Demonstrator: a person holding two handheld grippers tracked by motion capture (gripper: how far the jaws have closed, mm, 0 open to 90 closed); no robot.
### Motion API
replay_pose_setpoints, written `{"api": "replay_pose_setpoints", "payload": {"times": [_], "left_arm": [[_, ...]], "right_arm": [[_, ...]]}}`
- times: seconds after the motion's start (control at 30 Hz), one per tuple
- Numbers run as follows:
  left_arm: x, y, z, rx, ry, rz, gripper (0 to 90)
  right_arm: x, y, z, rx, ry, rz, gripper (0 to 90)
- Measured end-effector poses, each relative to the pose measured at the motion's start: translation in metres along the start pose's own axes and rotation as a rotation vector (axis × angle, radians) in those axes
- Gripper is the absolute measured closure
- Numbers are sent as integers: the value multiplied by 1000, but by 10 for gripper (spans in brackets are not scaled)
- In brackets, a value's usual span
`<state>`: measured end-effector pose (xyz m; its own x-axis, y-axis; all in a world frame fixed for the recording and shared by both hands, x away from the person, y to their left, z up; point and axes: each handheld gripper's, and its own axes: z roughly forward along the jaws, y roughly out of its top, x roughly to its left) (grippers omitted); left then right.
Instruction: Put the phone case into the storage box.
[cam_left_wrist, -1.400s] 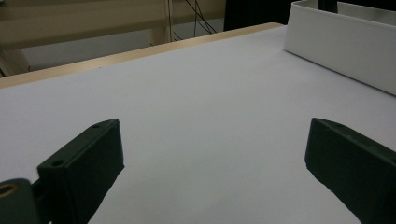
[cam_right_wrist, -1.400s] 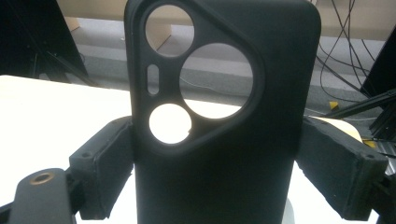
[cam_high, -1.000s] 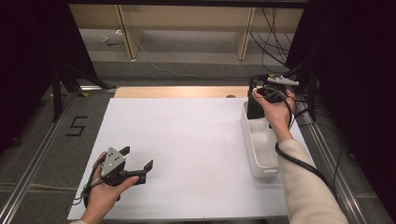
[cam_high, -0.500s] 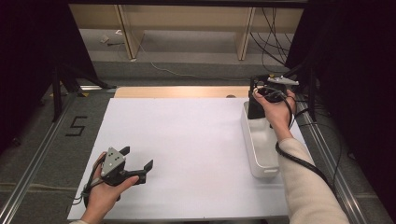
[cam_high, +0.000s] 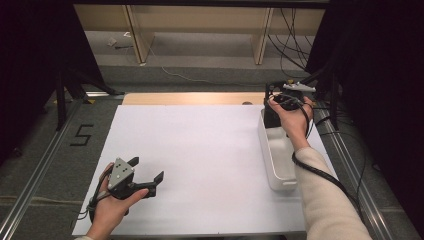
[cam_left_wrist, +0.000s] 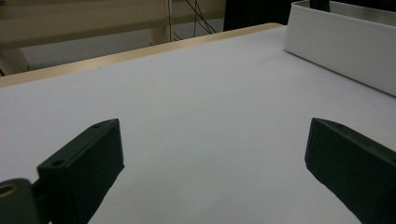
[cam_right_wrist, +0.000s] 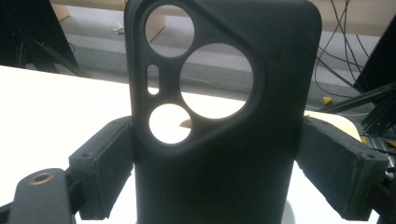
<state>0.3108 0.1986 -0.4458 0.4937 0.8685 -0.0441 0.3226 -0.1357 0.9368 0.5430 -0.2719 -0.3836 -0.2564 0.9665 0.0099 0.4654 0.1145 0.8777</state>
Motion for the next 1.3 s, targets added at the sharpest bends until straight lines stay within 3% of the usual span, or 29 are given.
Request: {"api": "replay_pose_setpoints", "payload": {"times": [1.3], "left_arm": [[0, 0, 0, 0, -2, 1, 40]], "right_arm": [[3, -17, 15, 19, -9, -27, 147]]}}
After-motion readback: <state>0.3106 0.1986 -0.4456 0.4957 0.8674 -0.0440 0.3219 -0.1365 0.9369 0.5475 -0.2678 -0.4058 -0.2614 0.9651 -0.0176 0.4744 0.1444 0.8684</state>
